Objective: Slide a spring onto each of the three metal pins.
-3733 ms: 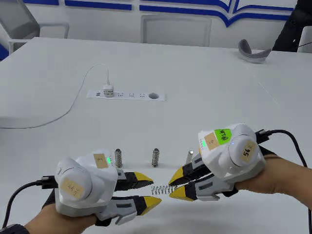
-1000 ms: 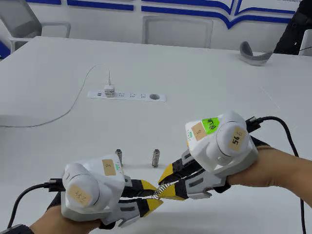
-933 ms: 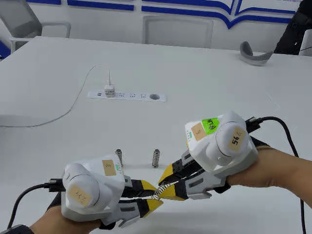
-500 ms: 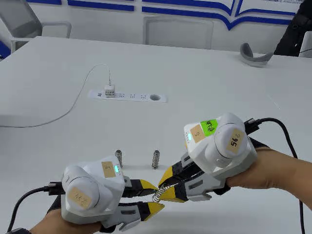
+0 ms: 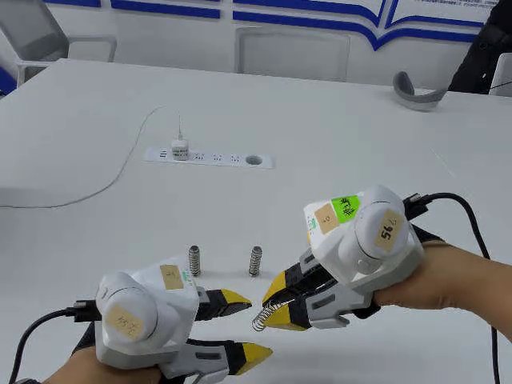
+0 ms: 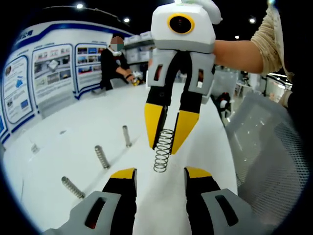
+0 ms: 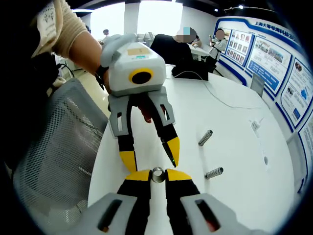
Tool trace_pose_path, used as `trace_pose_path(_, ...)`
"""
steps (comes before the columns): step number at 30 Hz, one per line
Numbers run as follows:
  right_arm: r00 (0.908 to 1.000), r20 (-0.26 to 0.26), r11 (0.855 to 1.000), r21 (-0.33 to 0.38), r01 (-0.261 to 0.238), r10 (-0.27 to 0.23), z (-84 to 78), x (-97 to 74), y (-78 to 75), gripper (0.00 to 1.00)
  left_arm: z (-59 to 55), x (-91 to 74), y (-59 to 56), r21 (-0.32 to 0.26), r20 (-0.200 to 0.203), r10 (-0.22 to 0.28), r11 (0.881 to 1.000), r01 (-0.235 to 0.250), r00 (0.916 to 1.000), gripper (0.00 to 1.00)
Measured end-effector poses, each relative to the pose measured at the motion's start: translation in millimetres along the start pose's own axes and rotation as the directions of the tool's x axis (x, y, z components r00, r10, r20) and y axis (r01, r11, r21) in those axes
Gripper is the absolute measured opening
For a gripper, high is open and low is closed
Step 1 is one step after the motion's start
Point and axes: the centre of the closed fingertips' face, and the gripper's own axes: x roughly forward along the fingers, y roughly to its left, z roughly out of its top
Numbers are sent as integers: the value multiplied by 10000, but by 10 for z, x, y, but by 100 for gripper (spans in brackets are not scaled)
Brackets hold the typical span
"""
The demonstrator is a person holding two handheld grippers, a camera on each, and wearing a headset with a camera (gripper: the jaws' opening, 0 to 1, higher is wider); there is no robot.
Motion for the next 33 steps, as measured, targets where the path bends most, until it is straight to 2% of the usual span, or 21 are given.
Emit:
trace_pose_path(15, 9997, -49, 9997, 102, 221, -221, -48, -82, -92, 12, -24, -37, 46, -425, 80, 233, 9988, -229, 9997, 53)
trace_pose_path(27, 9980, -237, 9978, 323, 588, -580, -149, -208, -228, 12, -62, -111, 102, -568, 132, 481, 9973, -473, 9988, 55)
trace_pose_path(33, 9964, -329, 9957, 477, 800, -785, -211, -292, -320, 12, -98, -175, 170, -695, 126, 697, 9952, -687, 9975, 56)
